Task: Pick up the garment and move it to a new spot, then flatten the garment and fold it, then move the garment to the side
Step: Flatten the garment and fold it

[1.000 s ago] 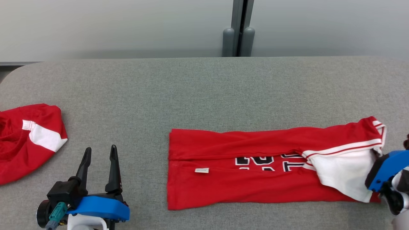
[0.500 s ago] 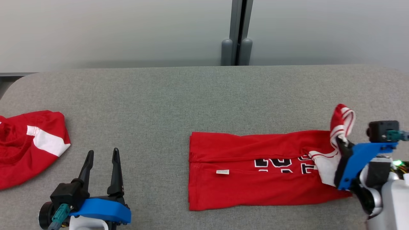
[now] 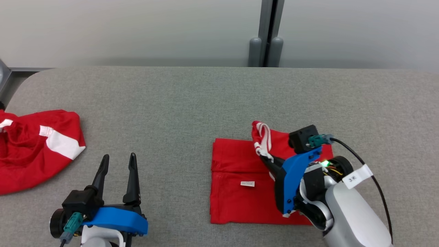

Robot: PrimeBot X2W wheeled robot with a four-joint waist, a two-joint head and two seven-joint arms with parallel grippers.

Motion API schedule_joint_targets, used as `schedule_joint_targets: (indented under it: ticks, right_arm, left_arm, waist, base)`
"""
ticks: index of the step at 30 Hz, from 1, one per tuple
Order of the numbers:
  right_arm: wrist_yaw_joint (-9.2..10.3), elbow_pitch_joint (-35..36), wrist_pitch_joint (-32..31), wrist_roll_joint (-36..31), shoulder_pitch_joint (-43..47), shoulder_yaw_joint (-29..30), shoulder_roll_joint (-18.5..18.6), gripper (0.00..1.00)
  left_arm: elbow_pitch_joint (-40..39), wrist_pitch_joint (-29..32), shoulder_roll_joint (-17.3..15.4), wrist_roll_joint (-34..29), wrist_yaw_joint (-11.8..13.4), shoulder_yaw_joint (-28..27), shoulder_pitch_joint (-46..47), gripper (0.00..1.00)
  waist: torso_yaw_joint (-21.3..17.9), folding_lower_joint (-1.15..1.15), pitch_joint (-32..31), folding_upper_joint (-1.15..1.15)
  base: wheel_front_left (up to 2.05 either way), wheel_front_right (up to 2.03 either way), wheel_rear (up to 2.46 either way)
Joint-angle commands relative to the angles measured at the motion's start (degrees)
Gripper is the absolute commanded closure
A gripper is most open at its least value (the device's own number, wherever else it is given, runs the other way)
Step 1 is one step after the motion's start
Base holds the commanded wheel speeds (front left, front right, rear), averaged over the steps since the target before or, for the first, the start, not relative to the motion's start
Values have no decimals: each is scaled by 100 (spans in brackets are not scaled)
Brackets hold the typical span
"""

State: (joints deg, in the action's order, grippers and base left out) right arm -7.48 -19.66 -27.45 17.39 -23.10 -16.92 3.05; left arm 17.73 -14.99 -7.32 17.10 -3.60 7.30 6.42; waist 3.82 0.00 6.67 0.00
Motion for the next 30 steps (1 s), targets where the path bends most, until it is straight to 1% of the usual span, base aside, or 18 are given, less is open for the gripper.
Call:
schedule_joint_targets:
  ticks: [1,6,12,17,18,19,20,23,24,28,29,30]
  right_arm:
    - [-3,-108,74,110,-157,-119,-17,100]
    - [-3,-795,264,537,-592,-681,-8,100]
    - [-3,-1454,568,892,-970,-1042,-11,100]
    - [-3,-1896,849,1234,-1234,-1342,-11,100]
    - [-3,-1988,898,1289,-1278,-1396,-12,71]
    - [-3,-2073,956,1349,-1327,-1455,-10,31]
    - [-3,-2143,1015,1431,-1367,-1503,-10,0]
    - [-3,-2235,1234,1768,-1439,-1661,-10,0]
    - [-3,-2182,1333,1980,-1457,-1703,-11,0]
    - [-3,-1718,1866,3082,-1548,-1793,-10,0]
    - [-3,-1625,2039,3295,-1588,-1781,-6,0]
    - [-3,-1568,2237,3347,-1642,-1760,-4,0]
  left_arm:
    - [22,-26,7,-11,-39,18,97,0]
    - [105,-26,63,-47,-92,63,171,0]
    - [142,-26,113,-82,-120,87,216,0]
    - [165,-26,139,-113,-129,70,228,0]
    - [173,-26,145,-109,-129,66,229,0]
    - [181,-26,149,-105,-134,60,233,0]
    - [188,-26,154,-107,-140,56,239,0]
    - [210,-26,162,-106,-147,31,234,0]
    - [217,-26,163,-108,-152,19,221,0]
    - [224,-26,162,-113,-167,-23,123,0]
    - [220,-26,160,-113,-161,-42,102,0]
    - [215,-26,158,-121,-154,-49,84,0]
  waist:
    - [70,0,34,0]
    - [231,0,65,0]
    - [339,0,96,0]
    - [349,0,128,0]
    - [348,0,131,0]
    - [347,0,132,0]
    - [345,0,129,0]
    - [328,0,111,0]
    - [320,0,101,0]
    - [261,0,17,0]
    - [233,0,-9,0]
    - [209,0,-37,0]
  base:
    - [0,0,0]
    - [0,0,0]
    - [0,0,0]
    - [0,0,0]
    - [0,0,0]
    - [0,0,0]
    - [0,0,0]
    - [0,0,0]
    - [0,0,0]
    - [0,0,0]
    - [0,0,0]
    - [0,0,0]
